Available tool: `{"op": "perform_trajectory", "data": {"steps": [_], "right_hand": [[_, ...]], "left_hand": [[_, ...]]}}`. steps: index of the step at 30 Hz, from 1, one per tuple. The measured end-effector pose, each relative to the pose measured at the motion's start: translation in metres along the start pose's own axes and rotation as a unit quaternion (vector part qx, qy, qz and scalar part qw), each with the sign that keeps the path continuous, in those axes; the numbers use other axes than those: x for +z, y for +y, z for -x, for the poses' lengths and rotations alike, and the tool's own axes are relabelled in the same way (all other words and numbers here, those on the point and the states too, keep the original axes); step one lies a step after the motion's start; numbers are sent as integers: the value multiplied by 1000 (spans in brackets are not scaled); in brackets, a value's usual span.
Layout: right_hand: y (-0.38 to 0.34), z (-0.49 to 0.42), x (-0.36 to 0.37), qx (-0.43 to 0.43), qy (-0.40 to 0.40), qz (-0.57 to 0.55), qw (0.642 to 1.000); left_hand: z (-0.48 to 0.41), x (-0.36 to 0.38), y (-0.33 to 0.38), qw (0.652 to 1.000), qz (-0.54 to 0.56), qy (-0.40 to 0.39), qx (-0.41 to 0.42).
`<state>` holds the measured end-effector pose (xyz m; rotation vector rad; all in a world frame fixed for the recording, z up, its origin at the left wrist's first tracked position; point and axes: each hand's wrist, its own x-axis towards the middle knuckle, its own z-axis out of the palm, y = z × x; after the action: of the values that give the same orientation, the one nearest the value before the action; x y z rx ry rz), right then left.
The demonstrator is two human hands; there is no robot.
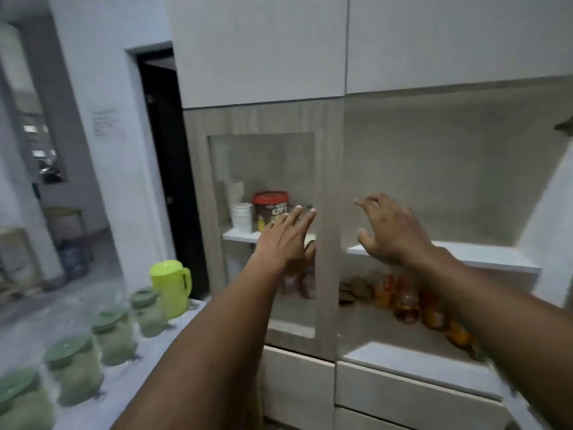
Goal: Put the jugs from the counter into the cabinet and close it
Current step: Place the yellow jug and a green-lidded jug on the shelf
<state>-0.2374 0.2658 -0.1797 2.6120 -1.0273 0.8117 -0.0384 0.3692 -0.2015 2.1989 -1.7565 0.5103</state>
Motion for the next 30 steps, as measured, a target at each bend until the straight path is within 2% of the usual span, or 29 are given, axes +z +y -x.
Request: {"op": "perform_trajectory", "data": {"steps": [7,14,21,27,30], "right_hand": [[-214,-95,93,-150,-64,-123,979],[-352,-139,165,-212,-152,-179,949],[-421,-183,278,-216,-240,-200,925],[-425,-247,415,-138,-310,-243,909],[-417,-283,485,-90,-353,-269,892]], "left_hand": [[86,-18,-226,974,-66,-31,-214],[162,-5,-354,932,-49,-63,-352],[180,56,-430,884,37,-94,-456],[125,157,-476,835,150,-110,-518],[83,214,-490,798,212,-129,-550]]}}
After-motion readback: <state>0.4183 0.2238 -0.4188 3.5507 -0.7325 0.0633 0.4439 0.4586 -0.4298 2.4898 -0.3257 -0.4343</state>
